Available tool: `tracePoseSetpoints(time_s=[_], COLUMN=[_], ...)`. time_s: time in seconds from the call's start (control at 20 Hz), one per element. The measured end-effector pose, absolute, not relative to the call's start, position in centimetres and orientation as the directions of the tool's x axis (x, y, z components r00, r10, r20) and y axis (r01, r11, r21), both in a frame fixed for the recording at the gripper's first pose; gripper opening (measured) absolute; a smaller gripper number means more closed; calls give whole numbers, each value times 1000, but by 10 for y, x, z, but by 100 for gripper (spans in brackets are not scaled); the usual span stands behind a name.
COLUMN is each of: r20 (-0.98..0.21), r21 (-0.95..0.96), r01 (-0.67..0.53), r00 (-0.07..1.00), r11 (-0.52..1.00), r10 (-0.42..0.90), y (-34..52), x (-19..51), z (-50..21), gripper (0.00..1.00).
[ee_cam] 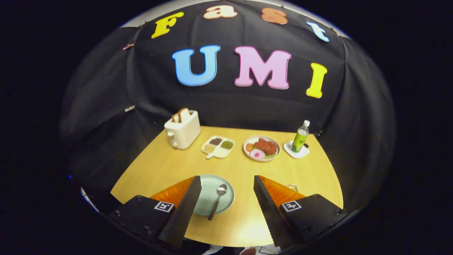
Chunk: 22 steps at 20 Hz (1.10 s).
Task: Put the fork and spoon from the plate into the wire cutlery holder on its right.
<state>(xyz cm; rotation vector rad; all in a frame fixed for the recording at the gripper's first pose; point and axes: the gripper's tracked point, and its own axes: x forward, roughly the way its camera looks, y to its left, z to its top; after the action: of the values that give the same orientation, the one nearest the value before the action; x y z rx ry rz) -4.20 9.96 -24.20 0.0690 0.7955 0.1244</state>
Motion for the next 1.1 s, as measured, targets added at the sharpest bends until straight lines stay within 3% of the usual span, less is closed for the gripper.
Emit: tracePoseSetpoints(time_s=[0.2,0.35,0.4,0.85,0.9,0.95,1.05,1.1], r20=[-844,-909,-924,-979,-981,-983,-988,-990], r21=[71,86,89,4,-1,-7,0,20], r01=[-113,-83,-66,19,41,56,65,71], r00=[523,402,367,202,193,182,157,144], r11=[991,993,994,1000,999,998,998,997], r10=[120,112,107,0,-8,-17,-11,10], y=[126,143,148,156,154,151,152,153], x=[-51,-58,-58,-56,-55,-54,-53,-57], z=[-335,-389,-406,-482,-490,-494,-501,-504], gripper=[77,73,68,67,53,49,49,36])
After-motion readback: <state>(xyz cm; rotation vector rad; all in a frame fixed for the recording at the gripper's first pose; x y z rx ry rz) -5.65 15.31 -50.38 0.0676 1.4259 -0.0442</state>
